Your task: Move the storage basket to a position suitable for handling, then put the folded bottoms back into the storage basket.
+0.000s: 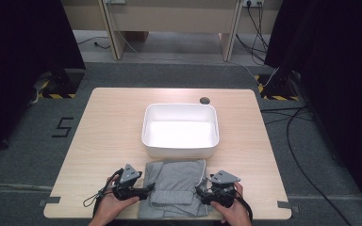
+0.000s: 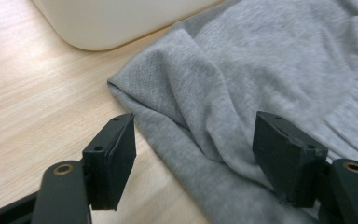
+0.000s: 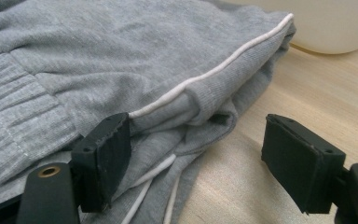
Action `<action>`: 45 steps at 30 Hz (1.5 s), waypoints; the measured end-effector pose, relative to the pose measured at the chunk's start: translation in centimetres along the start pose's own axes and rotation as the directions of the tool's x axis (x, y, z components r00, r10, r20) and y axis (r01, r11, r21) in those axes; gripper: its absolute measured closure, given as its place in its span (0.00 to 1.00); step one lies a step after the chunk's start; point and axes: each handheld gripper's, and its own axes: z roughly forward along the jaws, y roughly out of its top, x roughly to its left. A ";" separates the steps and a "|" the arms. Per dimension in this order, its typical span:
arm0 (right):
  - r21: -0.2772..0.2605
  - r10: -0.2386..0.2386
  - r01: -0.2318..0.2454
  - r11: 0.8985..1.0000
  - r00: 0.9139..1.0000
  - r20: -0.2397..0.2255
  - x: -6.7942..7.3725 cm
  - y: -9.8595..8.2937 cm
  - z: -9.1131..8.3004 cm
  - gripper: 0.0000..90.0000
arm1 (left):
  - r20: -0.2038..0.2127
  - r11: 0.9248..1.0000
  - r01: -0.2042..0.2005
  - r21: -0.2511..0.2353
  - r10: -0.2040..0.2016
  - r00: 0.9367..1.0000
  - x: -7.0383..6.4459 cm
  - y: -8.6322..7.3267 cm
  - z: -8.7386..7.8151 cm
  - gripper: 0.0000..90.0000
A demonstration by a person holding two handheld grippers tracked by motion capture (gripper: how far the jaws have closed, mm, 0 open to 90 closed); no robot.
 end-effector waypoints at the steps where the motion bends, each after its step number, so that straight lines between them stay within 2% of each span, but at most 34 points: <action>1: -0.001 0.000 0.000 1.000 1.000 0.001 0.0 0.0 0.0 0.27 | 0.001 1.000 0.007 -0.004 -0.007 1.000 -0.1 0.0 -0.2 0.32; 3: -0.003 0.001 -0.001 1.000 1.000 -0.001 0.0 0.0 0.0 0.27 | 0.016 1.000 0.024 -0.006 -0.024 1.000 -0.2 -0.1 -0.6 0.29; 5: -0.001 0.006 -0.006 1.000 1.000 -0.004 0.0 0.0 0.0 0.27 | 0.035 0.998 0.066 -0.002 -0.066 0.997 -0.4 -0.4 -0.8 0.23; 7: 0.003 0.009 -0.009 1.000 1.000 -0.007 -0.1 0.0 0.1 0.27 | 0.058 0.993 0.118 0.002 -0.118 0.991 -0.5 -0.9 -0.9 0.16; 10: 0.007 0.013 -0.013 1.000 1.000 -0.010 -0.1 0.0 0.1 0.27 | 0.091 0.987 0.159 -0.001 -0.158 0.983 -0.5 -1.3 -1.2 0.17; 14: 0.001 -0.007 0.007 1.000 1.000 0.009 0.0 0.0 0.0 0.27 | 0.114 0.984 0.180 -0.012 -0.178 0.978 -1.0 -1.7 -2.0 0.16; 17: 0.002 0.002 -0.002 1.000 1.000 0.005 0.1 0.0 0.1 0.27 | 0.119 0.986 0.166 -0.017 -0.162 0.980 -1.5 -1.9 -2.4 0.16; 18: 0.005 0.010 -0.010 1.000 1.000 -0.011 -0.1 0.1 0.2 0.27 | 0.115 0.988 0.153 -0.024 -0.149 0.982 -1.7 -2.1 -2.5 0.16; 19: 0.009 0.018 -0.018 1.000 1.000 -0.016 -0.2 0.1 0.2 0.27 | 0.115 0.988 0.153 -0.024 -0.149 0.982 -1.7 -2.1 -2.5 0.16; 23: 0.012 0.026 -0.026 1.000 0.999 -0.027 -0.3 0.1 0.2 0.27 | 0.097 0.983 0.180 -0.039 -0.175 0.980 -0.8 -2.1 -2.8 0.16; 24: 0.009 0.017 -0.017 1.000 0.999 -0.029 -0.4 0.3 0.1 0.27 | 0.093 0.978 0.202 -0.045 -0.198 0.976 -0.4 -2.1 -2.8 0.16; 26: -0.001 0.009 -0.009 1.000 0.999 -0.032 -0.3 0.4 -0.2 0.27 | 0.098 0.976 0.213 -0.041 -0.208 0.973 -0.1 -2.0 -2.7 0.16; 28: -0.019 0.001 -0.002 1.000 0.999 -0.037 -0.4 0.8 -0.6 0.27 | 0.084 0.977 0.209 -0.038 -0.206 0.975 0.2 -1.8 -2.4 0.16; 31: -0.057 0.024 -0.026 0.998 0.999 -0.043 -0.4 1.5 -1.2 0.27 | 0.076 0.977 0.210 -0.029 -0.208 0.975 0.3 -1.6 -2.1 0.16; 32: -0.067 0.032 -0.036 0.997 0.998 -0.049 -0.4 1.7 -1.3 0.26 | 0.110 0.970 0.241 0.005 -0.240 0.964 0.3 -1.6 -1.5 0.16; 33: -0.070 0.040 -0.044 0.997 0.998 -0.052 -0.5 1.9 -1.2 0.25 | 0.122 0.966 0.258 0.018 -0.258 0.958 0.1 -1.6 -1.2 0.16; 34: -0.070 0.040 -0.044 0.997 0.998 -0.052 -0.5 1.9 -1.2 0.25 | 0.122 0.966 0.258 0.018 -0.258 0.958 0.1 -1.6 -1.2 0.16; 35: -0.067 0.045 -0.048 0.997 0.998 -0.049 -0.5 2.2 -1.0 0.24 | 0.131 0.963 0.269 0.028 -0.270 0.954 0.0 -1.6 -0.9 0.16; 36: -0.060 0.040 -0.042 0.997 0.999 -0.034 -0.4 2.6 -0.6 0.23 | 0.136 0.962 0.272 0.033 -0.274 0.952 -0.4 -1.6 -0.7 0.16; 37: -0.056 0.032 -0.034 0.998 0.999 -0.035 -0.5 2.9 -0.3 0.23 | 0.139 0.963 0.268 0.035 -0.271 0.953 -0.7 -1.5 -0.7 0.16; 40: -0.041 0.025 -0.026 0.999 0.999 -0.029 -0.8 3.5 0.6 0.22 | 0.167 0.958 0.279 0.063 -0.286 0.944 -1.3 -1.8 -0.3 0.16; 42: -0.027 0.029 -0.029 0.999 0.999 -0.013 -1.1 3.8 1.2 0.21 | 0.147 0.965 0.257 0.057 -0.263 0.953 -1.7 -1.7 -0.1 0.16; 43: -0.015 0.032 -0.032 0.999 0.999 -0.009 -1.3 4.0 1.5 0.21 | 0.142 0.965 0.255 0.058 -0.261 0.955 -1.9 -1.6 0.0 0.16; 45: -0.004 0.035 -0.035 0.999 0.999 -0.004 -1.9 4.3 2.3 0.20 | 0.125 0.971 0.235 0.043 -0.238 0.963 -2.3 -1.6 0.2 0.16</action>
